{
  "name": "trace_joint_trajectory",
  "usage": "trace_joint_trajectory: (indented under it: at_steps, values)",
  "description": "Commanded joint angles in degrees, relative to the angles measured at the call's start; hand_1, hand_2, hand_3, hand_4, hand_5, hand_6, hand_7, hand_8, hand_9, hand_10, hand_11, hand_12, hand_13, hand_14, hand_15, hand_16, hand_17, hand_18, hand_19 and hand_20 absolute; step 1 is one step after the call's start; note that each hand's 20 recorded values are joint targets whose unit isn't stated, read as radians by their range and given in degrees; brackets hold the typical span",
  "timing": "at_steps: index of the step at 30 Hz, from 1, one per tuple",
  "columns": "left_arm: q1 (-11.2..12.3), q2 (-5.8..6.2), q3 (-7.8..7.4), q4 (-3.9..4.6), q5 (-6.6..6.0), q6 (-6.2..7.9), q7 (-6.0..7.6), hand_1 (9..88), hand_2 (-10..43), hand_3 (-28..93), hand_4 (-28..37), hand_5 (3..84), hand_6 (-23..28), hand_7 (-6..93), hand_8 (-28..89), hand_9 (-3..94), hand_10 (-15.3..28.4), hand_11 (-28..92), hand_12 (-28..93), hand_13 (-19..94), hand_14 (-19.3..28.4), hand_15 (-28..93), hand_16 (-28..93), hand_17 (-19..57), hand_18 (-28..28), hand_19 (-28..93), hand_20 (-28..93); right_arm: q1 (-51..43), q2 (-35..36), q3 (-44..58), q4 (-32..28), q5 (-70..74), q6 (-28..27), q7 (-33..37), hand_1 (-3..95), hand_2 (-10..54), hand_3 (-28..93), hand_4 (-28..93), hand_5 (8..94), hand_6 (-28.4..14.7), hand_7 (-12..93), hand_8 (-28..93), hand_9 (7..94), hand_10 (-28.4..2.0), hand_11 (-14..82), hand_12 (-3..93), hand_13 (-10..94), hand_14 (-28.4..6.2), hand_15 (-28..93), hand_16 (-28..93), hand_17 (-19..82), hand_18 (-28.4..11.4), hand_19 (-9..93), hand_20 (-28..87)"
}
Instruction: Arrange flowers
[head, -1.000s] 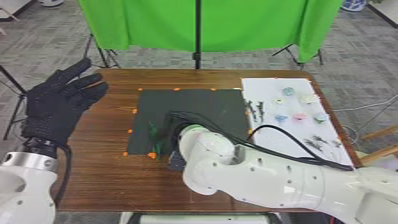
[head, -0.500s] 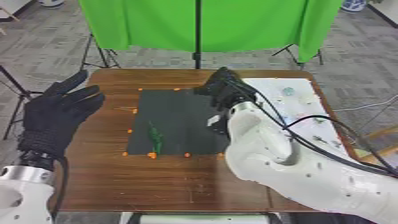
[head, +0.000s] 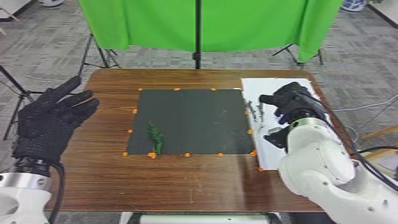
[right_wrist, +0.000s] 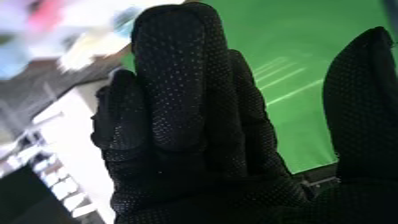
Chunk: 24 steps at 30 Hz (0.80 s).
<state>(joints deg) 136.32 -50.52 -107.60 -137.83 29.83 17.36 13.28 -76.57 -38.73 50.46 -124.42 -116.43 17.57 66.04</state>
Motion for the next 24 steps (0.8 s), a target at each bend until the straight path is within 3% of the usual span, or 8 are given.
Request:
trace_joint_trajectory:
  at_steps: [1, 4, 11, 14, 15, 24]
  values:
    - [0.7, -0.55, 0.0, -0.43, 0.18, 1.07, -0.15, 21.7, 8.0, 78, -26.6, 36.2, 9.9, 15.1, -10, 33.5, 21.3, 28, 12, 24, 27.9, 50, -9, -7.6, 26.2, 62, 12, -16.2, 2.4, 14.1, -3.6, -3.7, -5.2, 3.6, 33.4, -5.3, 61, -25, 57.9, -5.1, 10, -11, 83.5, -17.1, 22.2, 15.1, 83, -11.4, 56, 14, 54, -19.3, 93, 18]
    - [2.4, -0.7, -0.68, -0.81, -0.18, 1.61, 1.01, 21.6, 7.9, 78, -26.5, 36.2, 10.0, 15.1, -10, 33.5, 21.3, 29, 12, 24, 27.9, 50, -9, -7.6, 26.2, 62, 12, -21.5, 3.3, 18.1, -5.0, -5.1, -6.9, 4.4, 33.7, -5.2, 61, -25, 57.9, -5.7, 9, -11, 85.5, -16.9, 22.1, 15.3, 84, -11.0, 55, 14, 56, -18.9, 93, 19]
    - [3.2, -0.53, -0.86, -1.08, -0.27, 1.92, 1.55, 21.6, 7.9, 78, -26.4, 36.3, 10.0, 15.0, -10, 33.5, 21.3, 29, 12, 24, 27.9, 50, -9, -7.6, 26.2, 62, 12, -33.6, 3.6, 27.5, -7.8, -5.1, -11.1, 4.6, 34.2, -5.7, 61, -24, 55.8, -6.6, 8, -11, 86.6, -16.8, 21.7, 15.4, 86, -10.6, 54, 15, 57, -18.3, 93, 19]
    - [3.9, -0.67, -1.06, -1.27, -0.43, 2.15, 2.23, 21.7, 7.9, 78, -26.4, 36.3, 10.0, 15.0, -10, 33.5, 21.4, 29, 12, 24, 27.9, 50, -9, -7.6, 26.2, 62, 12, -35.3, 3.9, 27.8, -7.4, -7.1, -9.8, 4.9, 34.4, -5.7, 61, -24, 55.2, -6.7, 8, -10, 86.8, -16.8, 21.7, 15.4, 86, -10.6, 54, 15, 58, -18.2, 93, 18]
    - [3.6, -0.73, -1.03, -1.11, -0.35, 1.88, 1.66, 21.6, 7.9, 78, -26.4, 36.3, 10.0, 15.0, -10, 33.5, 21.3, 29, 12, 24, 27.9, 50, -9, -7.6, 26.2, 62, 12, -36.1, 3.8, 28.3, -7.6, -7.2, -10.2, 5.3, 34.7, -5.6, 61, -24, 55.6, -6.6, 8, -10, 87.3, -16.4, 22.0, 15.6, 86, -10.6, 54, 15, 58, -18.2, 93, 18]
    - [3.5, -0.58, -0.37, -1.07, -0.6, 1.94, 2.12, 21.6, 7.9, 78, -26.5, 36.4, 10.1, 15.1, -10, 33.6, 21.4, 29, 12, 24, 27.9, 50, -9, -7.7, 26.2, 62, 12, -37.1, 4.3, 28.3, -5.8, -7.5, -10.9, 6.5, 36.0, -6.4, 62, -24, 57.5, -5.9, 8, -11, 87.8, -15.7, 22.8, 15.9, 86, -10.3, 54, 15, 58, -18.1, 93, 18]
